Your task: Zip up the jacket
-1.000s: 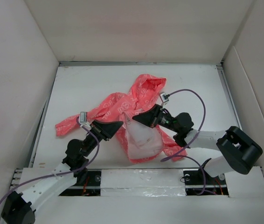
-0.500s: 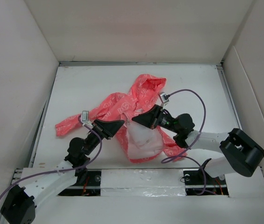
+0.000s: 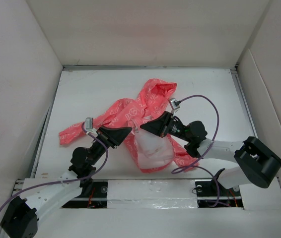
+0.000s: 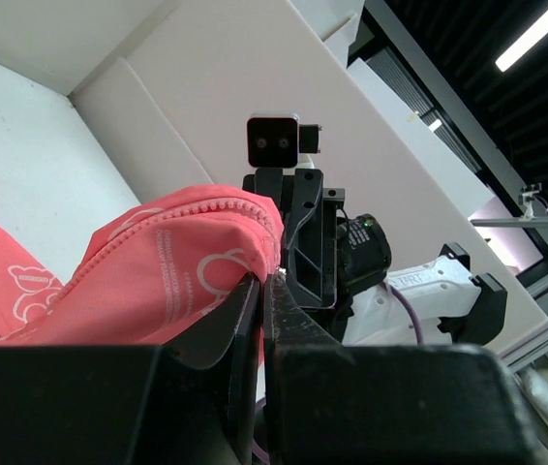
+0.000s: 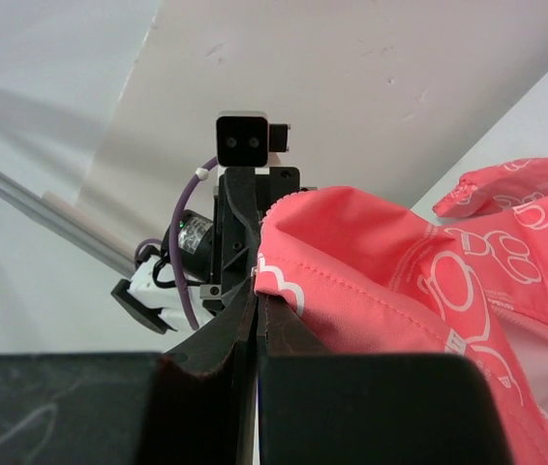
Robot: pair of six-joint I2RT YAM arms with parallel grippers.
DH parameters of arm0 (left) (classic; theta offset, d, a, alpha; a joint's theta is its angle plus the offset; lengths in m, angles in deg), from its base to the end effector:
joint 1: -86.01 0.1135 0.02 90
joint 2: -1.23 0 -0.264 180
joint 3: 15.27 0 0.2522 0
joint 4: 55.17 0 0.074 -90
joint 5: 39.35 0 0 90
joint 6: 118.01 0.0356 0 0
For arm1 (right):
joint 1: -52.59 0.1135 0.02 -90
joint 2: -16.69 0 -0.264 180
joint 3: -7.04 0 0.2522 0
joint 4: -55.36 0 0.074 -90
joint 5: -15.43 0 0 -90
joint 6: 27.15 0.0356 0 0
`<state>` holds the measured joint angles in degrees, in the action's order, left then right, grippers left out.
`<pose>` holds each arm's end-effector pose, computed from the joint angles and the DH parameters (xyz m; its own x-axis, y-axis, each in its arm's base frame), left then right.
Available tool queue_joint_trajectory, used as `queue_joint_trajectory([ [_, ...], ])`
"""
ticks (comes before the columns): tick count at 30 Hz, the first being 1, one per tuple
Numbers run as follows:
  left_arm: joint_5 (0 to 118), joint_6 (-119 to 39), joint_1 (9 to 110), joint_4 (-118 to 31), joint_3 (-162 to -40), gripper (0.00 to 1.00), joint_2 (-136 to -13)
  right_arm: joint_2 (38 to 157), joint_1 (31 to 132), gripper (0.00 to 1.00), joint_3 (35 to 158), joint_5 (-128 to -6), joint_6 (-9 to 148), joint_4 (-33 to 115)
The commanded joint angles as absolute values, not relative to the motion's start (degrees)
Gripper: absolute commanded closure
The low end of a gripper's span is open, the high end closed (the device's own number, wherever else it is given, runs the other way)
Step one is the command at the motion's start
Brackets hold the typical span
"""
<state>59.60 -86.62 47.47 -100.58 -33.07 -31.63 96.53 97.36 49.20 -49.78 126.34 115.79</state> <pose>0.1029 -0.0891 0.2464 -0.4092 -0.7521 -0.5166 0.7126 0.0901 -0.6957 0.1819 0.2015 0.2603 -0.6952 0.4546 -0.5567 -0.6536 -0.0776 0.7529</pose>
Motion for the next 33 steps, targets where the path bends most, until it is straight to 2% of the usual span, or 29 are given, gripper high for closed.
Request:
queue_joint_trajectory([
  [1, 61.5, -87.1, 47.3, -107.1, -33.6, 1.0, -31.3, 96.4, 97.9, 1.0, 50.7, -50.4, 126.2, 145.4],
  [33, 60.9, -89.5, 47.3, -109.8, -32.1, 1.0, -32.4, 95.4, 97.9, 1.0, 51.6, -50.6, 125.9, 145.4],
])
